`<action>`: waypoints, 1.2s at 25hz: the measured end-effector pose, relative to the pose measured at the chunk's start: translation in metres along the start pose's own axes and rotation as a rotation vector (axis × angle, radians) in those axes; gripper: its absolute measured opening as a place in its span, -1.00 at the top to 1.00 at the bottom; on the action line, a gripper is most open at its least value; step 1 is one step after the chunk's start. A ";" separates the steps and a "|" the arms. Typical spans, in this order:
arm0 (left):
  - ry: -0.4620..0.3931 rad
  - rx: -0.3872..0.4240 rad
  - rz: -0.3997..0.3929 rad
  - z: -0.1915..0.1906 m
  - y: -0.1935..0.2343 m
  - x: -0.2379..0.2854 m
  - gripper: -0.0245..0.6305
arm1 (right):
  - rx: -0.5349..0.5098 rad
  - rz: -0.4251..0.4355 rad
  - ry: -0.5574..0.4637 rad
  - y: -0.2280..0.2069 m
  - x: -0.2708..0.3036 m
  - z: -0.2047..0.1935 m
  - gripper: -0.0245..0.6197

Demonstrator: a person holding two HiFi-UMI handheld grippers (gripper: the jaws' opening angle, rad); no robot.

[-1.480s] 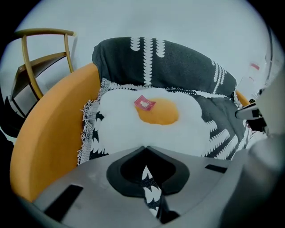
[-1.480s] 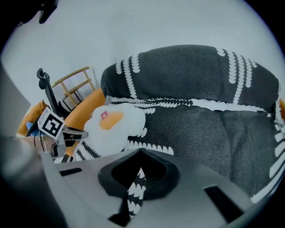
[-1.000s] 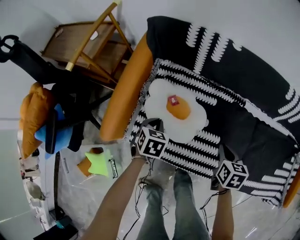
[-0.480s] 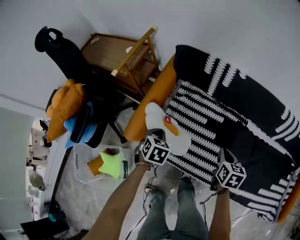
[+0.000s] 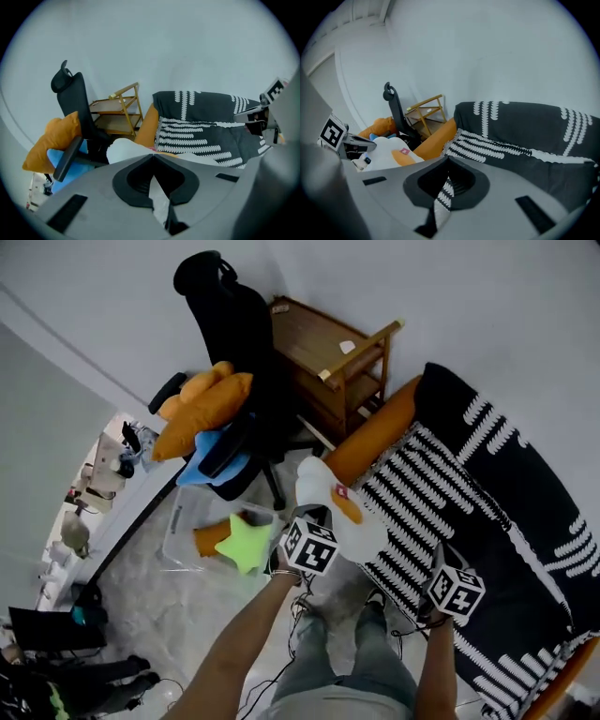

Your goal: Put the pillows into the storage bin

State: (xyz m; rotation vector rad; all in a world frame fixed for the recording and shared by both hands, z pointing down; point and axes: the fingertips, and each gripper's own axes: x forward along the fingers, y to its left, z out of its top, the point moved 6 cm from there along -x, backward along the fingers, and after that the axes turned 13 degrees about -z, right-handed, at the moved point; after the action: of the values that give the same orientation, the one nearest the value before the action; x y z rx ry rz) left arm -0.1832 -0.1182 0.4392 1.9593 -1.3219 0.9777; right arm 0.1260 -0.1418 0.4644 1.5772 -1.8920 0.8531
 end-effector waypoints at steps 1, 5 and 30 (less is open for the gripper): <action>-0.005 -0.011 0.018 -0.002 0.004 -0.011 0.89 | -0.026 0.025 0.001 0.012 0.000 0.004 0.92; -0.028 -0.034 0.105 -0.019 0.016 -0.059 0.89 | -0.143 0.133 -0.003 0.064 -0.004 0.019 0.92; -0.130 -0.638 0.473 -0.259 0.086 -0.243 0.89 | -0.646 0.587 0.021 0.345 -0.032 -0.008 0.92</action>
State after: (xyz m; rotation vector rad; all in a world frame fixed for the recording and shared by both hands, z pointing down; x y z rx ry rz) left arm -0.3881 0.1804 0.3916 1.2661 -1.9337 0.5193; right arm -0.2079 -0.0741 0.4000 0.6355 -2.3336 0.3855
